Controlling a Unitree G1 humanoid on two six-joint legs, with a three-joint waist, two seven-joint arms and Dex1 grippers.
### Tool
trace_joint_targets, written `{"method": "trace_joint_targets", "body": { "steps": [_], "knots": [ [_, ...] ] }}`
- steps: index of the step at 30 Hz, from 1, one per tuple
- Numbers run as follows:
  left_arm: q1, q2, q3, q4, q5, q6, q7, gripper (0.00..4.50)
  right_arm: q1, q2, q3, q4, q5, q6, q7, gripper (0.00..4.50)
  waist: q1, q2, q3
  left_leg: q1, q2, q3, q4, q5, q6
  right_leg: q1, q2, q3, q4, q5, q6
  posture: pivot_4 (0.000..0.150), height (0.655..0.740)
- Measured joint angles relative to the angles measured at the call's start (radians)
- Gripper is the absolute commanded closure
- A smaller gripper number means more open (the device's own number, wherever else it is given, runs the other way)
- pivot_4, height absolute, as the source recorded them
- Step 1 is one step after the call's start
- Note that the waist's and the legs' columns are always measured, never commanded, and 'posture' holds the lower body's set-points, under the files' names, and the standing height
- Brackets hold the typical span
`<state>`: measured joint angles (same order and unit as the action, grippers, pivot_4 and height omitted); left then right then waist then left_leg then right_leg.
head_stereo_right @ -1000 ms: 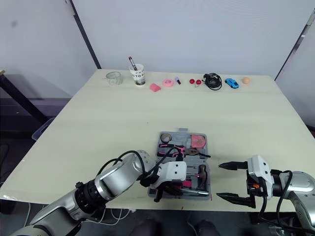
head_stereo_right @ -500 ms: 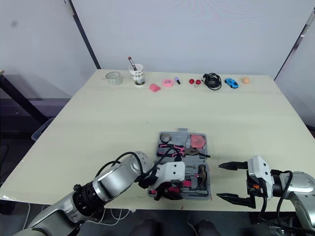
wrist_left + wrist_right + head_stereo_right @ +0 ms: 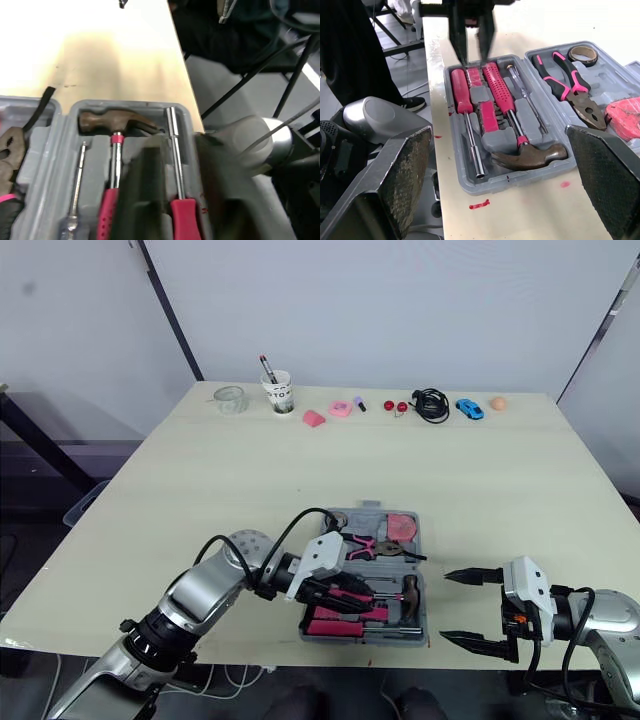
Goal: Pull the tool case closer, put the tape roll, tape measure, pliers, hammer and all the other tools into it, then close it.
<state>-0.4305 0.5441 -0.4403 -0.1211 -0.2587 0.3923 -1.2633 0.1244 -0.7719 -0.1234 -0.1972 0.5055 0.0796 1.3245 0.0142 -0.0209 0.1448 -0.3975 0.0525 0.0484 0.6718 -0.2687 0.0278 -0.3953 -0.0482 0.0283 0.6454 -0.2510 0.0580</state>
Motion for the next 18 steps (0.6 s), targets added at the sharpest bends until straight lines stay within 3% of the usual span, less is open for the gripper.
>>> {"method": "trace_joint_targets", "body": {
  "steps": [8,18],
  "knots": [
    [0.043,-0.012,-0.013,0.202,0.079,-0.270,-0.042,4.45,0.000,0.007,0.006,0.008,-0.010,-0.019,0.000,0.00,0.000,0.000,0.000,0.000,0.000,0.000,0.000,0.000,0.000,0.000,0.000,0.000,0.000,0.000,0.000,0.150,0.7400],
    [0.053,-0.076,-0.047,0.314,0.125,-0.328,-0.057,4.45,-0.002,0.013,0.007,0.010,-0.009,-0.017,-0.018,0.00,0.000,0.001,0.000,0.000,0.000,0.000,0.000,0.000,0.000,0.000,0.000,0.000,0.000,0.000,0.000,0.150,0.7400]
  ]
}}
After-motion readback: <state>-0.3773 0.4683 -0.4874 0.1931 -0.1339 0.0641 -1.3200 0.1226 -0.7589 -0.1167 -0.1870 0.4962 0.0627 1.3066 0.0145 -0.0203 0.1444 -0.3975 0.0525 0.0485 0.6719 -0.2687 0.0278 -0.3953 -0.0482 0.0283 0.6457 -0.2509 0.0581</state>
